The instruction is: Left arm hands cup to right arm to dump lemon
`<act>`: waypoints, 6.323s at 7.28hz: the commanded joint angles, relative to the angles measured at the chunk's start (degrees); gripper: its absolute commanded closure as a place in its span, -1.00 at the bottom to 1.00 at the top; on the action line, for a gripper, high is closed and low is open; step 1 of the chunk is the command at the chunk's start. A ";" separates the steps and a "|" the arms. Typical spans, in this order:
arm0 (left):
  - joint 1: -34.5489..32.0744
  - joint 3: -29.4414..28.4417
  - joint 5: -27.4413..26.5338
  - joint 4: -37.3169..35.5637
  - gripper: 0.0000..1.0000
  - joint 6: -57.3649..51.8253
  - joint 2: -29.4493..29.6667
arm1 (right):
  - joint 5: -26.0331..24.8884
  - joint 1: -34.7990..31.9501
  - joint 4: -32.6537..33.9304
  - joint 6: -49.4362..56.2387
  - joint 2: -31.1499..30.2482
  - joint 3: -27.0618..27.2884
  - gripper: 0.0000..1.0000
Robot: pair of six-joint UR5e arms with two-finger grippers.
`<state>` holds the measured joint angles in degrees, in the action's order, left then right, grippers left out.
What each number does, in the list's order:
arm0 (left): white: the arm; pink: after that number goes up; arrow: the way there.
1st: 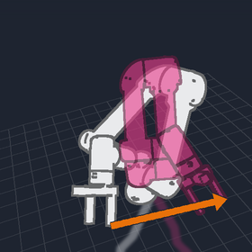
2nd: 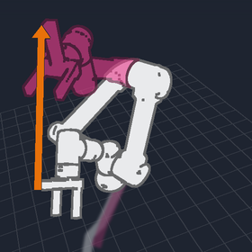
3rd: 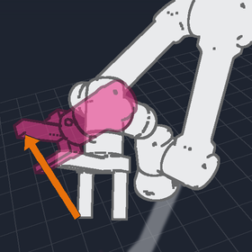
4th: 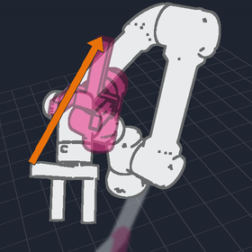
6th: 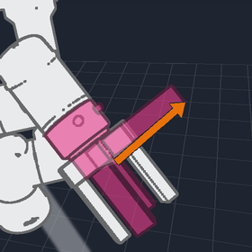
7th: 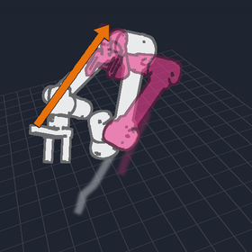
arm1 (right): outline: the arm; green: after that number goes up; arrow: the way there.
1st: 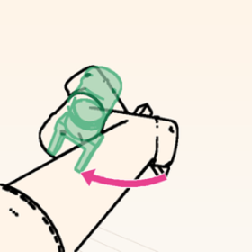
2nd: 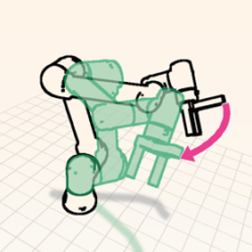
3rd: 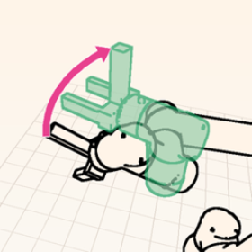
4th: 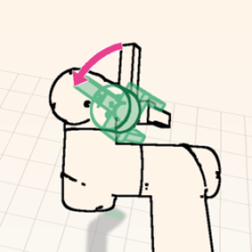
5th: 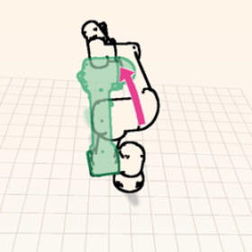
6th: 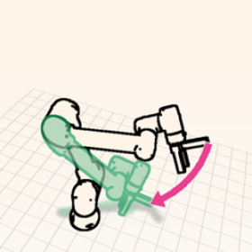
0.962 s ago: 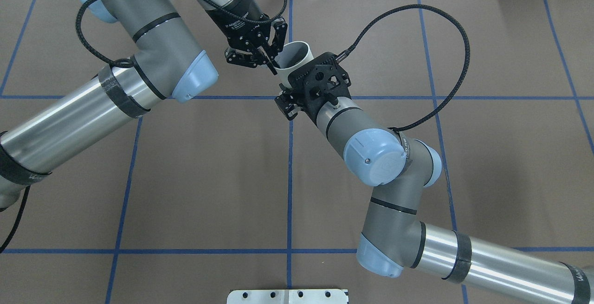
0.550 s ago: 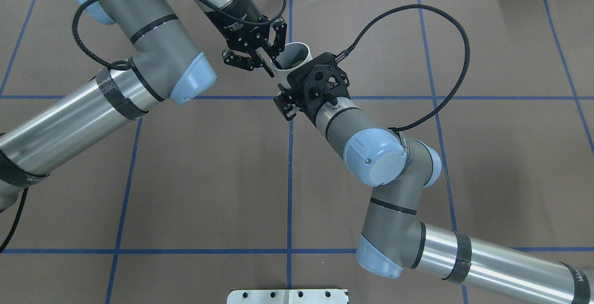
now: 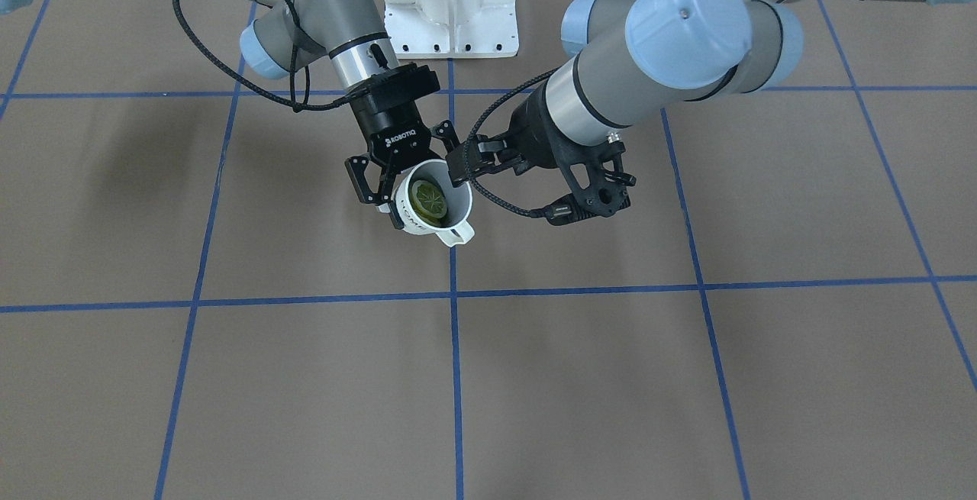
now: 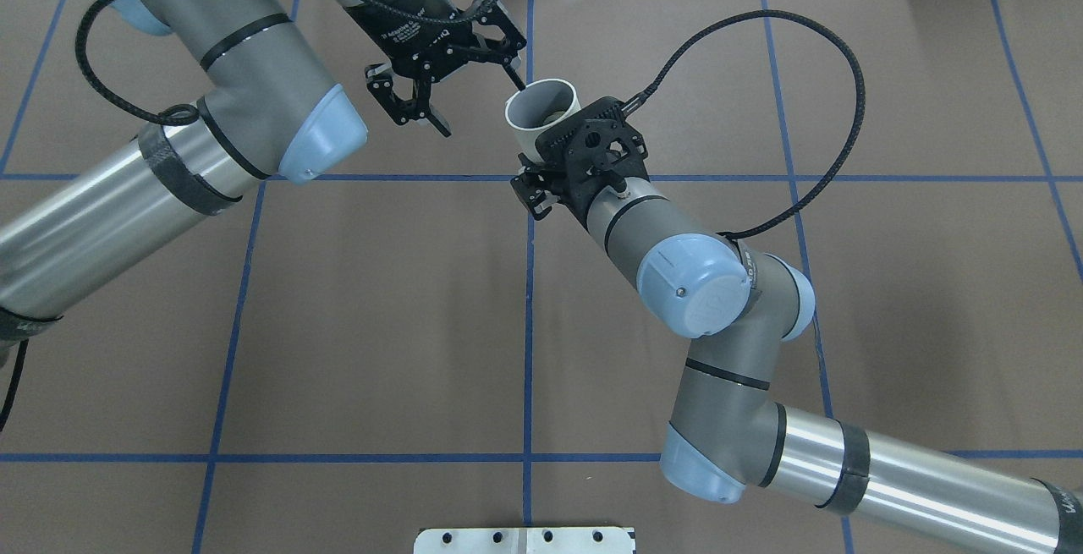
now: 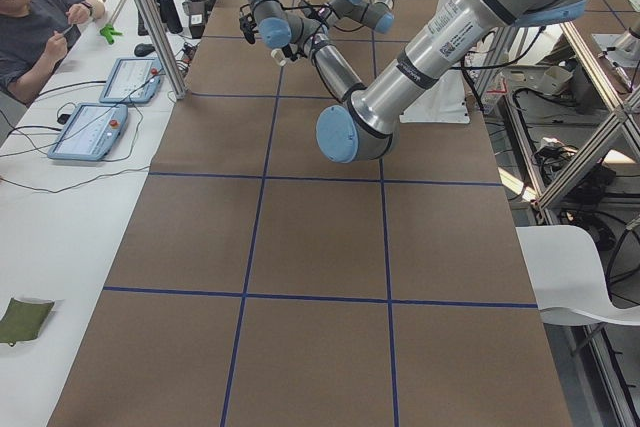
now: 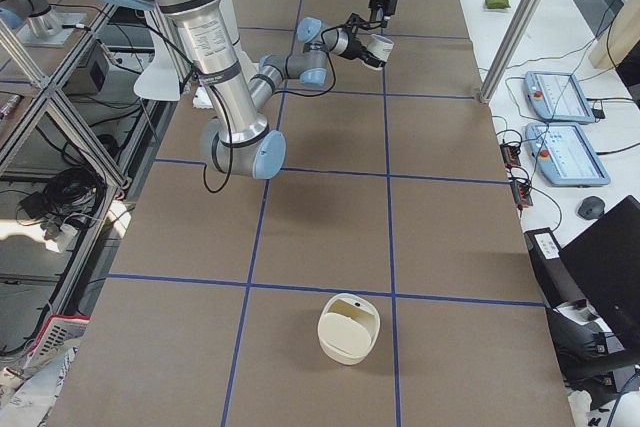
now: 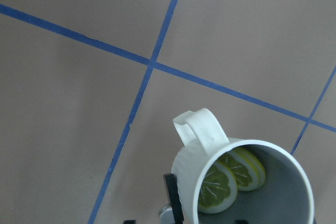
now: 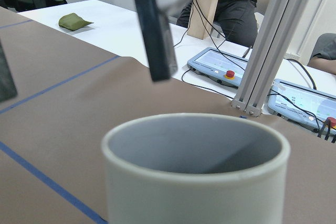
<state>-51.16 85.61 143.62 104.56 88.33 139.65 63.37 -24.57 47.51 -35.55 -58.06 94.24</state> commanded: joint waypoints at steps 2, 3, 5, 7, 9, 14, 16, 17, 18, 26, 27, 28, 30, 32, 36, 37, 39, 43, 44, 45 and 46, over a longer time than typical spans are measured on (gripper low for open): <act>-2.98 0.70 -0.19 0.12 -1.00 -0.09 -3.32 | 0.18 -5.73 -0.66 -8.96 -10.10 2.33 1.00; -2.81 1.66 -0.19 -0.05 -1.00 0.00 -3.50 | 0.26 -7.14 -1.01 -9.61 -14.14 4.61 1.00; -2.63 2.54 -2.80 0.03 -1.00 -0.09 -4.03 | 8.20 -14.05 -14.21 -8.84 -29.75 10.07 1.00; -2.37 5.52 -6.76 -0.14 -1.00 -6.53 -8.58 | 19.91 -23.20 -25.14 -7.60 -39.89 10.00 1.00; -2.46 10.78 -13.33 -0.23 -1.00 -20.31 -19.35 | 25.64 -28.75 -31.14 -7.69 -44.75 9.30 1.00; -2.90 15.55 -15.83 -0.23 -1.00 -28.12 -27.85 | 40.95 -44.33 -51.60 -15.72 -47.49 -5.45 0.99; -2.81 15.99 -16.18 -0.32 -1.00 -28.12 -27.94 | 42.87 -45.73 -61.18 -27.61 -47.67 -11.94 1.00; -2.81 15.99 -16.18 -0.32 -1.00 -28.12 -27.94 | 45.68 -48.26 -65.05 -28.33 -47.67 -16.24 1.00; -2.81 16.17 -16.27 -0.32 -1.00 -28.04 -27.94 | 47.36 -50.20 -68.83 -31.47 -47.76 -19.42 1.00; -2.63 18.28 -17.41 -0.41 -1.00 -28.12 -29.43 | 47.90 -55.31 -81.16 -82.52 -45.56 -27.44 1.00; -2.63 18.28 -17.41 -0.49 -1.00 -28.12 -29.43 | 47.64 -56.28 -82.83 -90.75 -44.95 -27.71 1.00; -2.72 18.37 -17.50 -0.49 -1.00 -28.21 -29.43 | 47.64 -57.33 -83.97 -97.18 -44.25 -28.58 1.00; -2.54 18.37 -18.20 -0.49 -1.00 -28.39 -29.52 | 47.64 -57.87 -84.25 -106.95 -43.89 -29.12 1.00; -2.46 18.37 -18.29 -0.49 -1.00 -28.39 -29.96 | 47.64 -58.04 -84.34 -115.32 -42.32 -29.90 1.00; -1.93 18.46 -20.66 -0.49 -1.00 -28.48 -30.22 | 45.88 -60.32 -86.18 -130.36 -40.73 -31.57 1.00; -1.84 18.37 -20.75 -0.49 -1.00 -28.48 -30.22 | 45.79 -62.07 -86.18 -131.34 -41.07 -32.01 1.00; -0.97 18.54 -22.24 -0.49 -1.00 -28.48 -30.14 | 45.88 -63.67 -86.27 -133.10 -41.51 -33.16 0.99; -0.70 18.46 -22.69 -0.49 -1.00 -28.48 -30.14 | 45.88 -63.67 -88.46 -135.56 -41.87 -33.33 0.98; -0.70 18.46 -22.69 -0.49 -1.00 -28.48 -30.22 | 45.97 -63.67 -89.77 -134.96 -41.96 -33.77 0.98; -0.70 18.46 -22.69 -0.49 -1.00 -28.48 -30.22 | 46.05 -63.58 -90.13 -132.69 -41.61 -33.69 0.98; -0.70 18.46 -22.69 -0.49 -1.00 -28.48 -30.31 | 46.58 -63.49 -89.88 -125.45 -40.47 -33.34 0.96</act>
<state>-51.86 104.06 120.94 104.06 59.85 109.41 109.49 -88.16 -42.20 -167.55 -99.53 60.67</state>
